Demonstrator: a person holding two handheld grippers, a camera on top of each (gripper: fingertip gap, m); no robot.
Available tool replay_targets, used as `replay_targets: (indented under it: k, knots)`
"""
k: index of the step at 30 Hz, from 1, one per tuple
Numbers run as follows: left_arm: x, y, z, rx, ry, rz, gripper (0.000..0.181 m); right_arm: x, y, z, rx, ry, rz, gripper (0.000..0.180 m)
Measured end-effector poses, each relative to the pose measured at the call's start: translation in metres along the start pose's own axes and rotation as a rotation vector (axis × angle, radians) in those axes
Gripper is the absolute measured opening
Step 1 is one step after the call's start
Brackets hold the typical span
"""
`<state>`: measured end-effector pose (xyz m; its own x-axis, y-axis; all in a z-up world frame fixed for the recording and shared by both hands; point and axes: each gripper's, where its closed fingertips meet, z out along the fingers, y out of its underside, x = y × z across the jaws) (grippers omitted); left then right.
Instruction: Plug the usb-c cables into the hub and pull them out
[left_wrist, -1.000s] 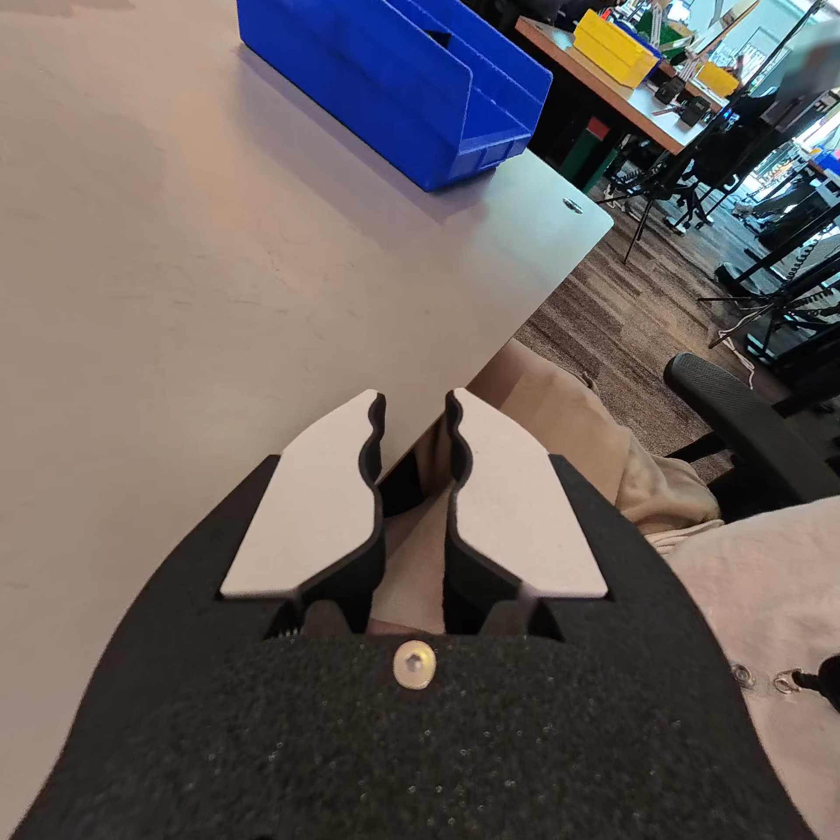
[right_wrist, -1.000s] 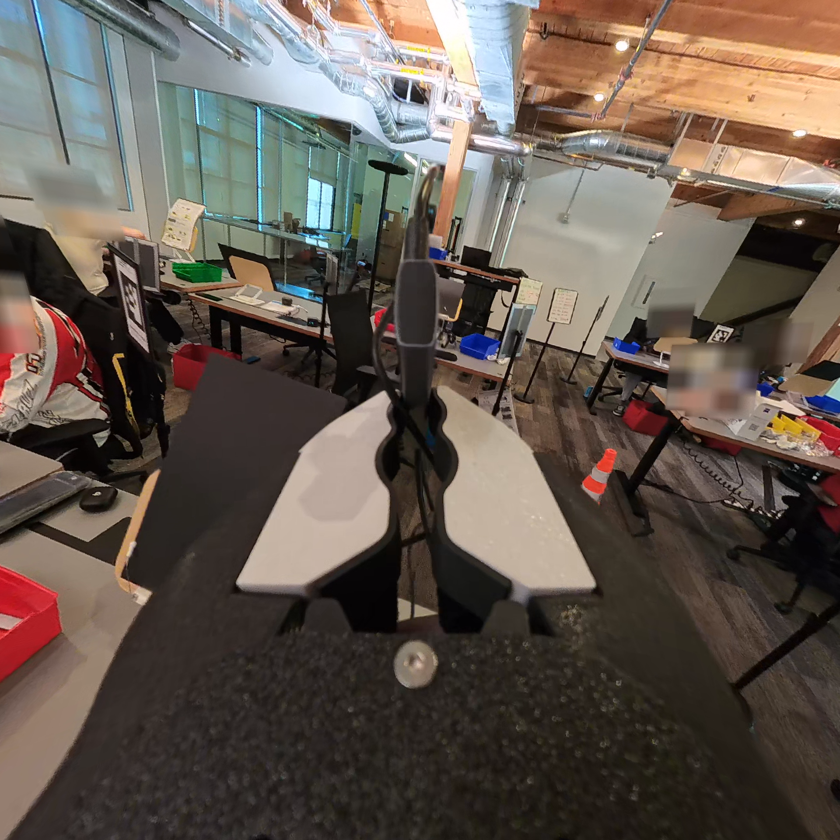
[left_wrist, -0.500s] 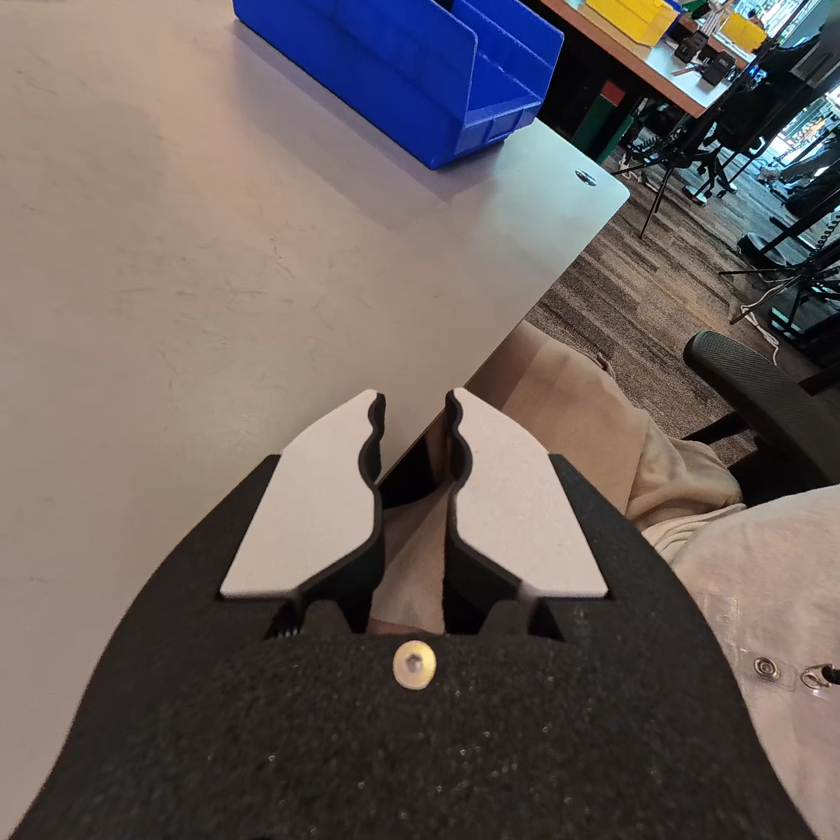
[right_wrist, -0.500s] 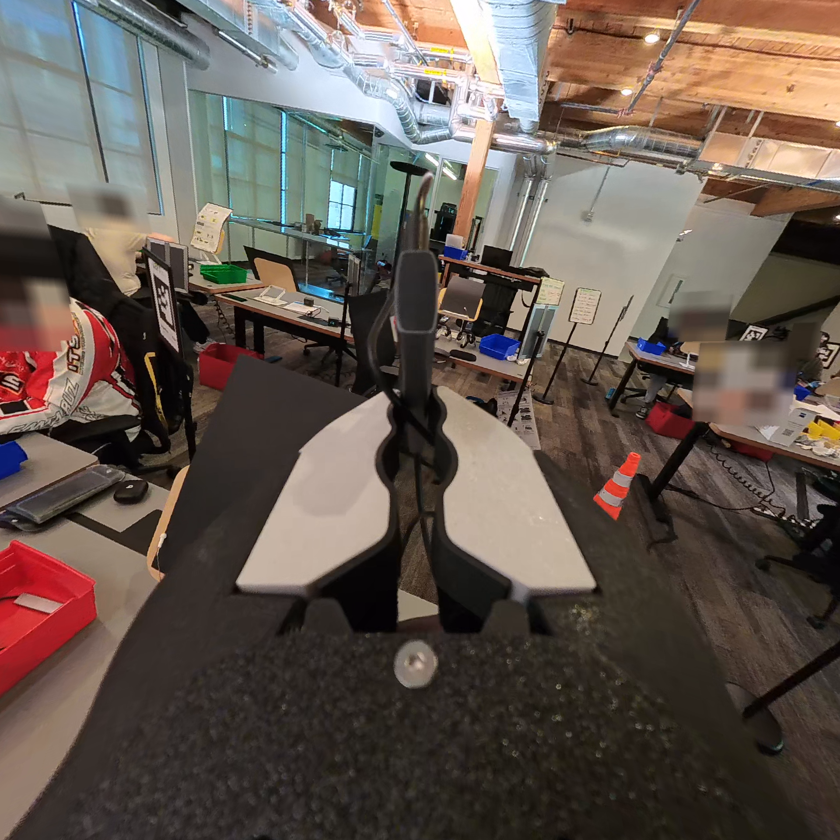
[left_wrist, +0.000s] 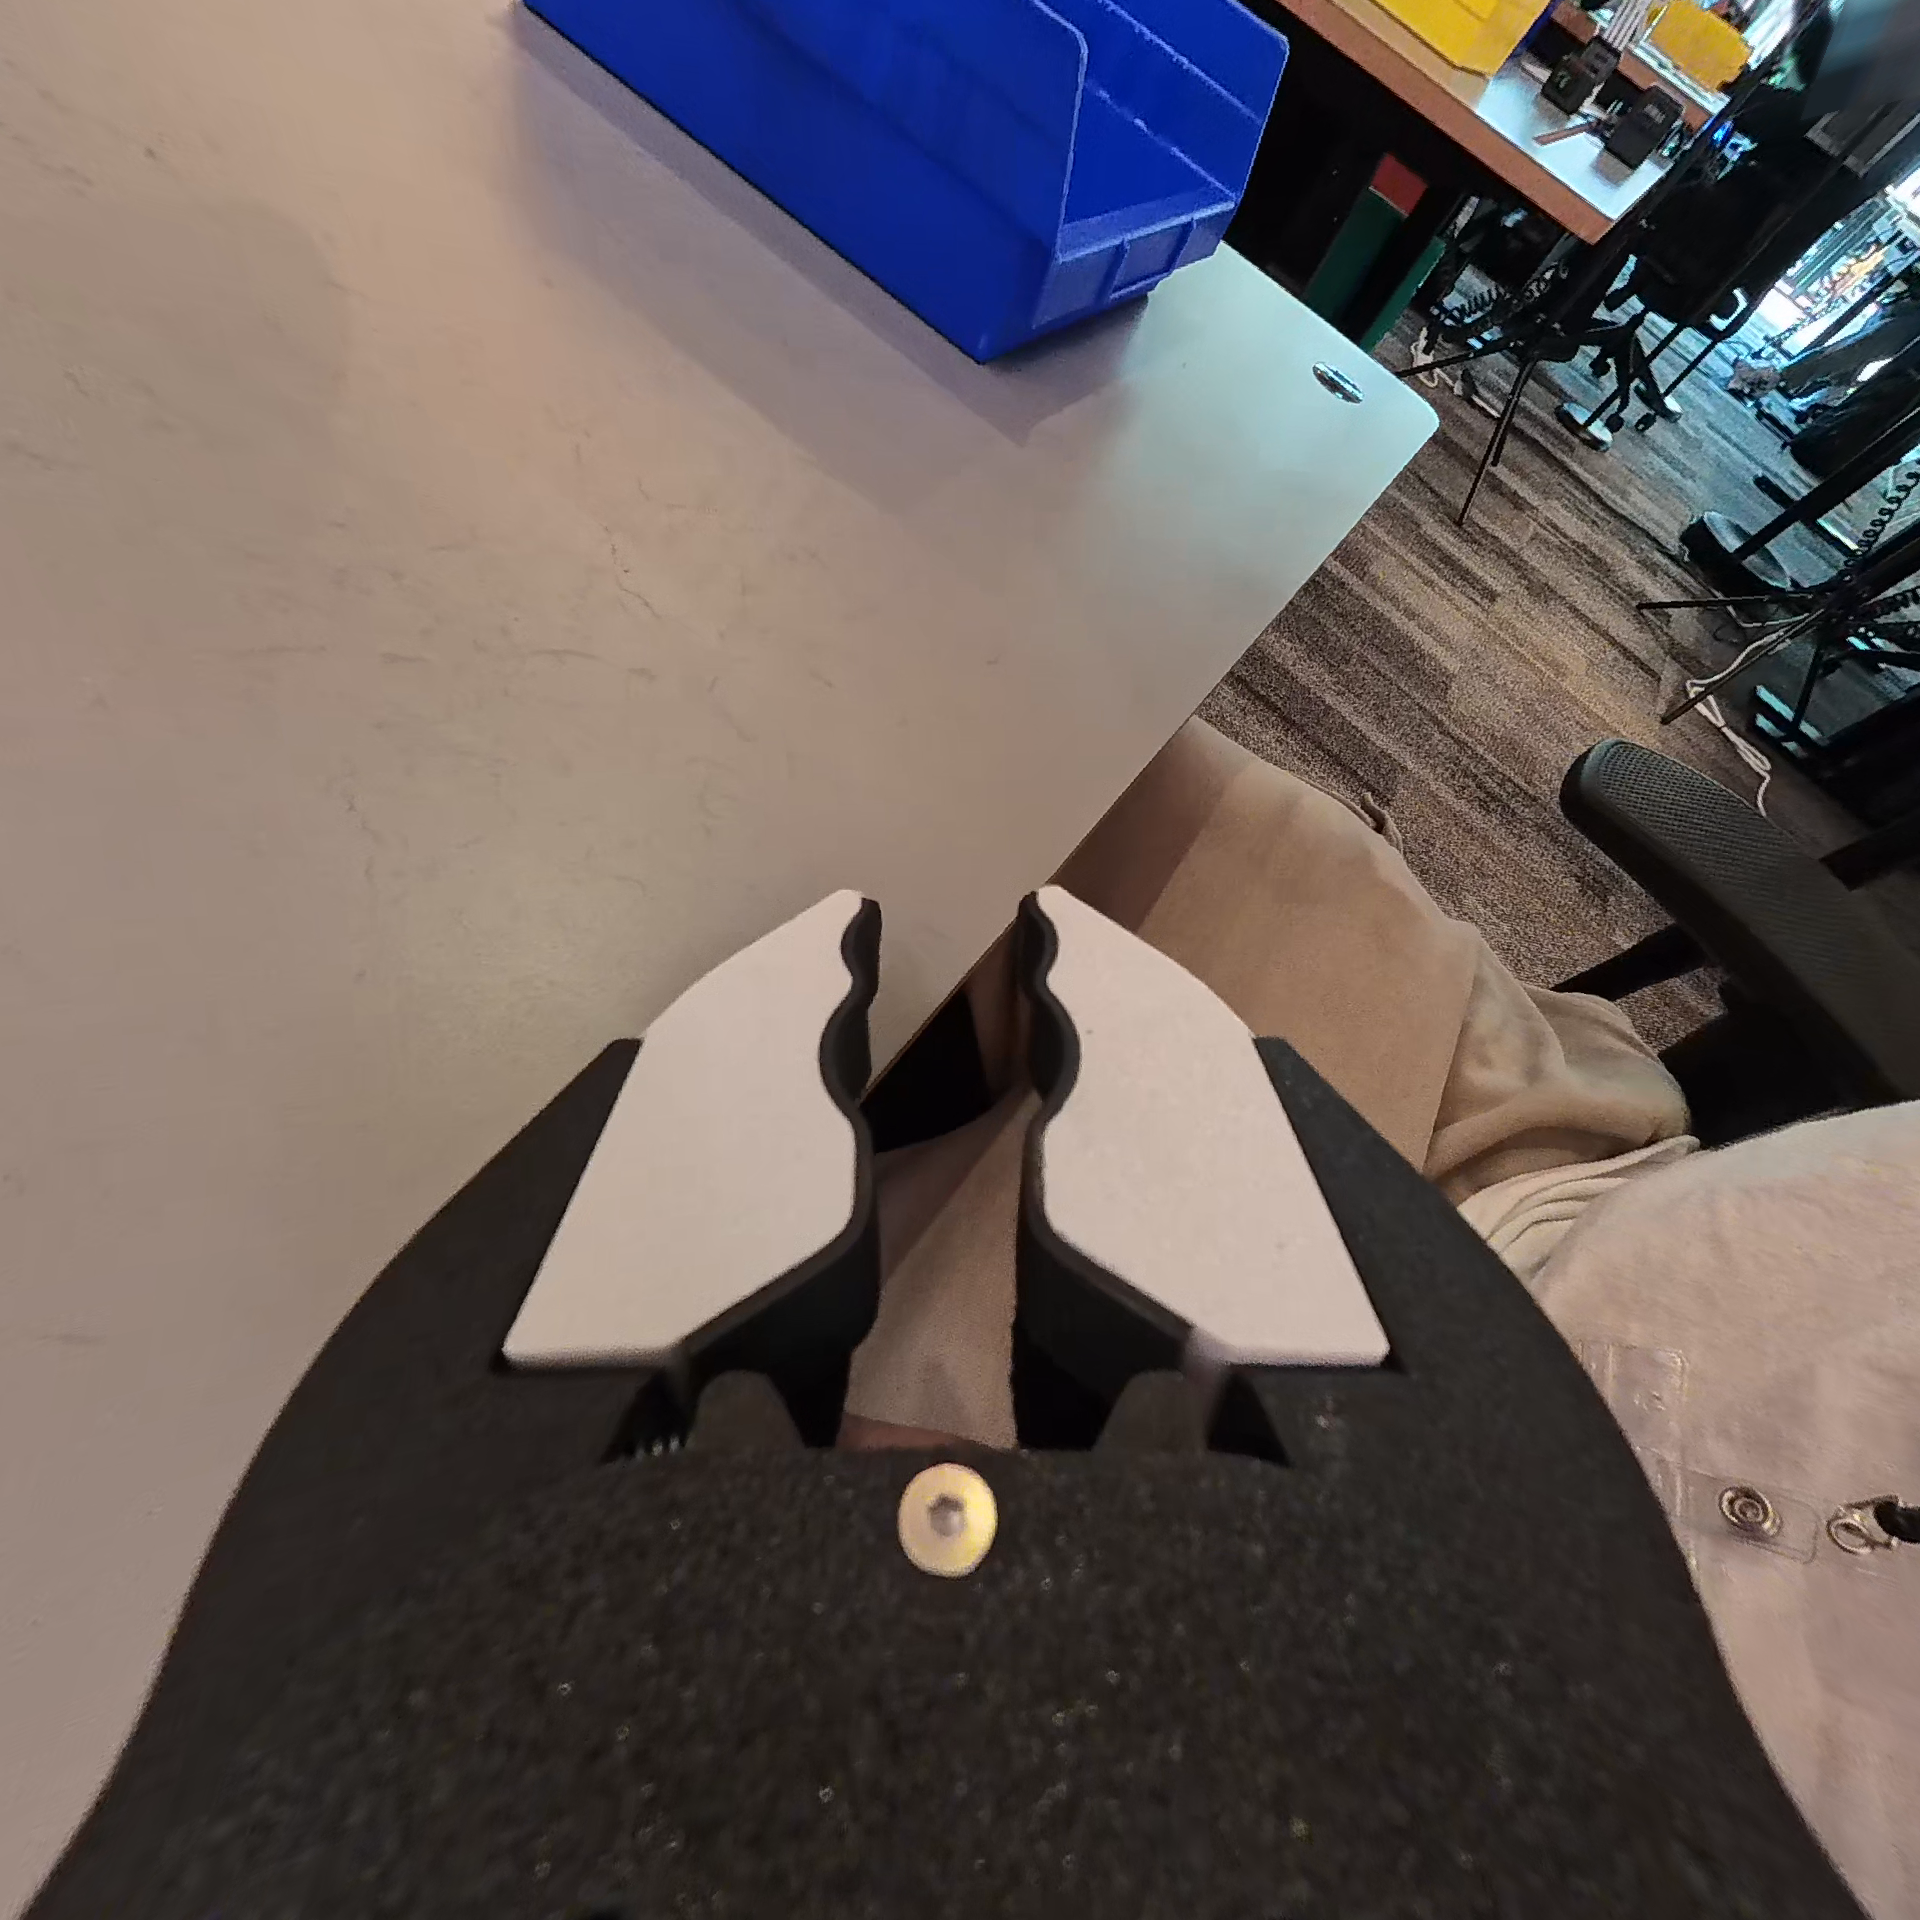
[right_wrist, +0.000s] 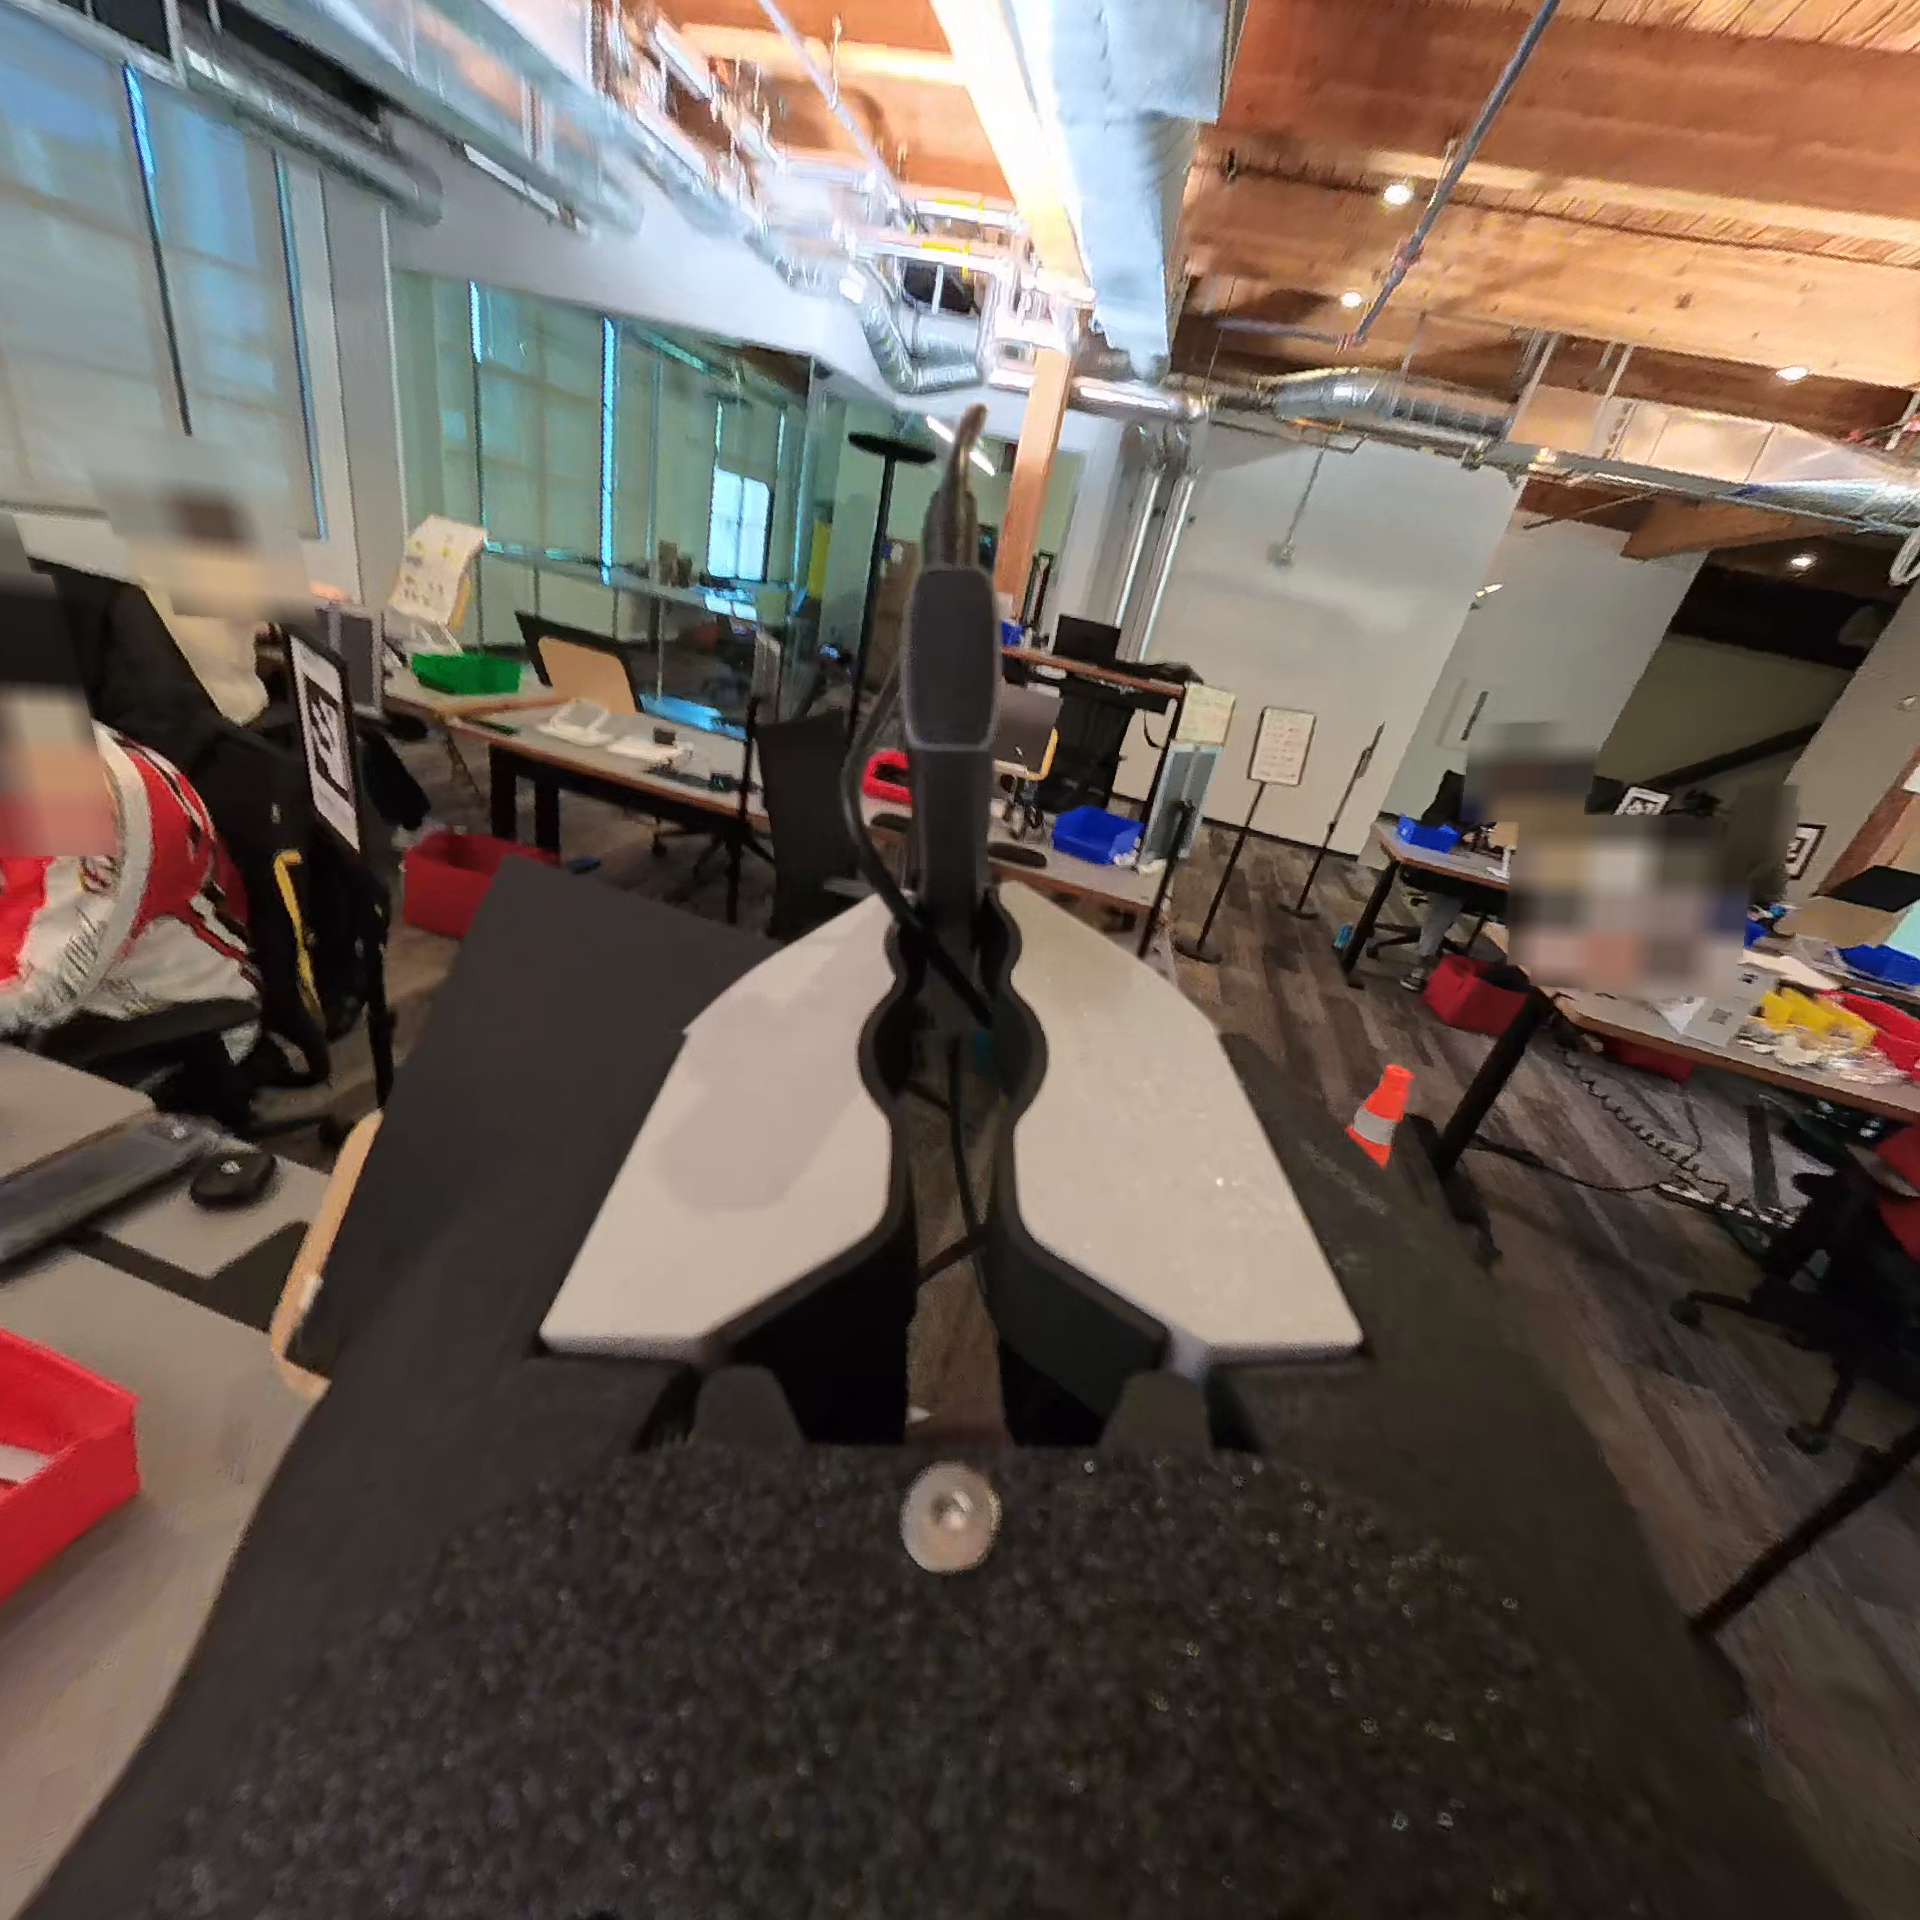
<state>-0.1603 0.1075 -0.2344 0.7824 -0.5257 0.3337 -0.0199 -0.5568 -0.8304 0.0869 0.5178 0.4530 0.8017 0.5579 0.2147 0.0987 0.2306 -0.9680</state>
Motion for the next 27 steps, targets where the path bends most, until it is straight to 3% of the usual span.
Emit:
replay_targets:
  k: [1,9,19,27]
  knots:
    - [0.0,0.0,0.0,-0.001,0.001,0.001,0.024,-0.002,0.008,0.002,-0.019,0.004,-0.02,0.01]
    - [0.001,0.002,0.0,-0.012,-0.005,0.015,0.025,0.001,0.049,0.011,-0.085,0.008,-0.014,0.01]
    - [0.002,0.002,0.001,-0.007,0.024,-0.017,0.024,0.031,0.014,0.002,-0.033,0.103,0.009,0.01]
    - [0.002,0.002,0.002,-0.011,0.029,-0.021,0.025,0.024,-0.005,0.014,0.002,0.112,-0.007,0.01]
